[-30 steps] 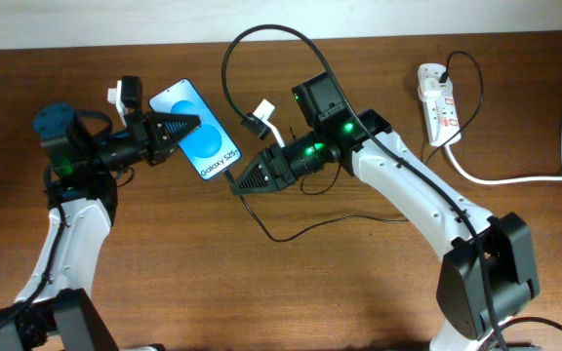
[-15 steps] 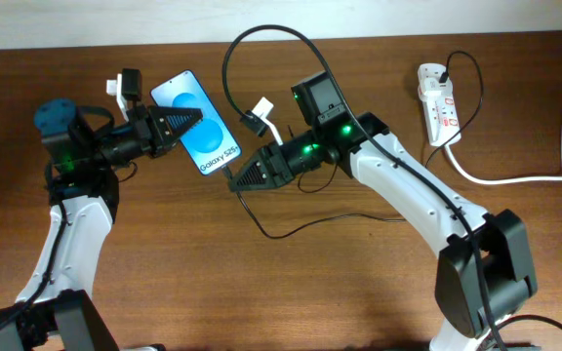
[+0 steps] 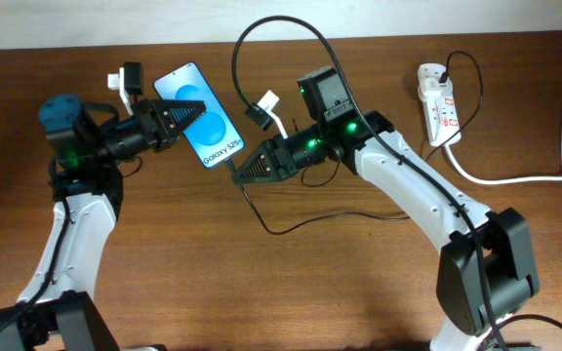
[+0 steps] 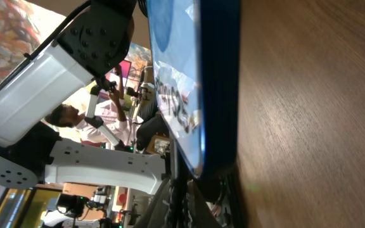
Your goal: Plug charger to phone and switch on socket
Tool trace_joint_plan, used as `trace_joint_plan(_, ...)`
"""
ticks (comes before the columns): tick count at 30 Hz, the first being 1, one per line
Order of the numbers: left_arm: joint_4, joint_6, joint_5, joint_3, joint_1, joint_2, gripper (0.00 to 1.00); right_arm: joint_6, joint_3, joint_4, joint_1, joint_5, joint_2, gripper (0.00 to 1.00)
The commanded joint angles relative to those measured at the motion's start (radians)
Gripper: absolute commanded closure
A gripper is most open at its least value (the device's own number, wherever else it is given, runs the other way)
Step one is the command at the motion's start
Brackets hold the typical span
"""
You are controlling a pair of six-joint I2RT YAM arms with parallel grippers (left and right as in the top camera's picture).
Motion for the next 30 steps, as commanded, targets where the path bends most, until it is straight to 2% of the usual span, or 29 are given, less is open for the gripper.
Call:
trace_joint_plan(1,-0.023,0.021,0.283,-0.041,-0.107,-0.006,1.0,0.005,0.05,0.049,-0.027,0.033,0.001,0.95)
trace_joint_plan(8,-0.023,0.021,0.283,-0.041,-0.064,-0.006,1.0,0.005,0.05,0.006,-0.027,0.033,0.001,0.81)
trace_joint_plan(14,-0.019,0.021,0.282,-0.041,-0.064,-0.006,1.0,-0.003,0.05,-0.048,-0.026,0.033,0.001,0.83)
trace_joint_plan(15,-0.018,0.021,0.28,-0.041,-0.064,-0.006,1.0,-0.018,0.05,-0.063,-0.026,0.032,0.001,0.8)
trace_joint_plan(16,-0.013,0.021,0.269,-0.041,-0.064,-0.006,1.0,-0.023,0.05,-0.082,-0.026,0.033,0.001,0.67)
trace_joint_plan(17,-0.005,0.021,0.256,-0.041,-0.064,-0.006,1.0,-0.023,0.05,-0.094,-0.026,0.033,0.001,0.62)
trace_joint_plan(21,0.007,0.021,0.223,-0.041,-0.031,-0.006,1.0,-0.023,0.05,-0.109,-0.027,0.03,0.001,0.54)
trace_joint_plan(23,0.008,0.021,0.216,-0.041,-0.007,-0.006,1.0,-0.033,0.05,-0.109,-0.027,0.005,0.001,0.46)
trace_joint_plan(25,0.027,0.022,0.188,-0.041,0.024,-0.006,1.0,-0.053,0.05,-0.113,-0.027,-0.035,0.001,0.32)
trace_joint_plan(28,0.056,0.021,0.182,-0.041,0.032,-0.006,1.0,-0.057,0.05,-0.113,-0.026,-0.04,0.001,0.31)
trace_joint_plan(30,0.056,0.021,0.183,-0.041,0.032,-0.006,1.0,-0.057,0.05,-0.113,-0.026,-0.042,0.001,0.34)
